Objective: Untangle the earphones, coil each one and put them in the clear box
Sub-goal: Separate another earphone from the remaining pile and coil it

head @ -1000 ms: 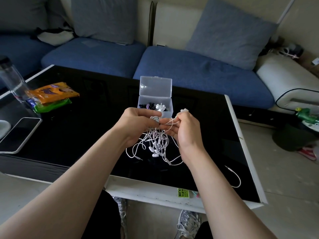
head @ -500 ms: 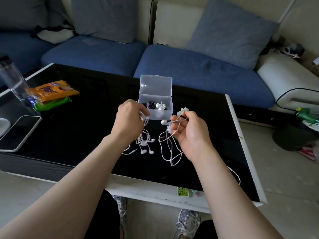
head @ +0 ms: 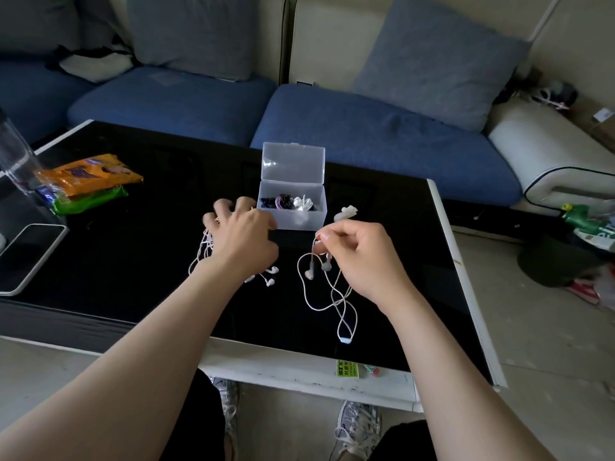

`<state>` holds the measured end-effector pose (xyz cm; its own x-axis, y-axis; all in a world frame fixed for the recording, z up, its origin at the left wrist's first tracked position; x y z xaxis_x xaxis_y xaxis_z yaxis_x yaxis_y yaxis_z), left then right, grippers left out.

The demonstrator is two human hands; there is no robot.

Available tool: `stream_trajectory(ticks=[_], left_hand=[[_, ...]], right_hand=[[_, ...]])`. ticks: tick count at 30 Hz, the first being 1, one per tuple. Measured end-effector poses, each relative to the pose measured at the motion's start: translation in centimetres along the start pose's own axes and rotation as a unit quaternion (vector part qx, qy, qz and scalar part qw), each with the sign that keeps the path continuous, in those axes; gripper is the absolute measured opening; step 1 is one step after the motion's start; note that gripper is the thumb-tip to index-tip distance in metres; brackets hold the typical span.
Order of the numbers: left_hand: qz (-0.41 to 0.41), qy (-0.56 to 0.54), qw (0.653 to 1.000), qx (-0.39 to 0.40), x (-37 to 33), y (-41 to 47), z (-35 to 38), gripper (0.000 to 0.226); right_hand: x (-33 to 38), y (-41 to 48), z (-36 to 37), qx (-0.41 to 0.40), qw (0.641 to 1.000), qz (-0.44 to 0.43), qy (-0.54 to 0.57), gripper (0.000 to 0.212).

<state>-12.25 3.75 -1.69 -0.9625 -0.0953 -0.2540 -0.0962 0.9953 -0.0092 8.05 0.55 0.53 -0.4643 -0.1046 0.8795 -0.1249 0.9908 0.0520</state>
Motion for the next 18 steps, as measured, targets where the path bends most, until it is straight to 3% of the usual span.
stream_trajectory(ticks=[3, 6, 10, 14, 16, 18], left_hand=[[0.145, -0.122, 0.977, 0.102, -3.1, -1.0, 0.6, 0.067], [0.224, -0.29, 0.911, 0.189, -5.6, -2.5, 0.9, 0.043], [0.202, -0.353, 0.887, 0.221, -6.2, -2.9, 1.1, 0.032], [0.188, -0.364, 0.883, 0.228, -6.4, -3.3, 0.8, 0.019], [0.184, -0.355, 0.89, 0.218, -6.2, -3.3, 0.9, 0.011], [0.186, -0.31, 0.916, 0.173, -5.7, -2.7, 1.0, 0.023]], right_hand=[[0.0, 0.0, 0.2, 0.01, 0.998, -0.043, -0.054, 0.015], [-0.1, 0.0, 0.4, 0.026, 0.996, -0.045, -0.073, 0.017], [0.0, -0.1, 0.0, 0.017, 0.993, -0.064, -0.1, 0.017], [-0.6, 0.0, -0.5, -0.008, 0.995, -0.038, -0.088, 0.017], [-0.9, 0.0, -0.7, -0.008, 0.999, -0.009, -0.039, 0.015], [-1.2, -0.3, -1.0, -0.011, 0.998, 0.039, 0.056, 0.007]])
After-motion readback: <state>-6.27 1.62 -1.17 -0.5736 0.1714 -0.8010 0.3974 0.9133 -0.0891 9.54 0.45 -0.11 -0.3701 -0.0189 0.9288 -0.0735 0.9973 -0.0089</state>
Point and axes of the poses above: each hand's wrist, its own y-axis towards the middle knuckle, its own z-axis out of the palm, x = y × z, the point moved 6 cm from there along y, towards the middle knuckle, and after that the axes turned 2 degrees about x, right-handed, at the moved point
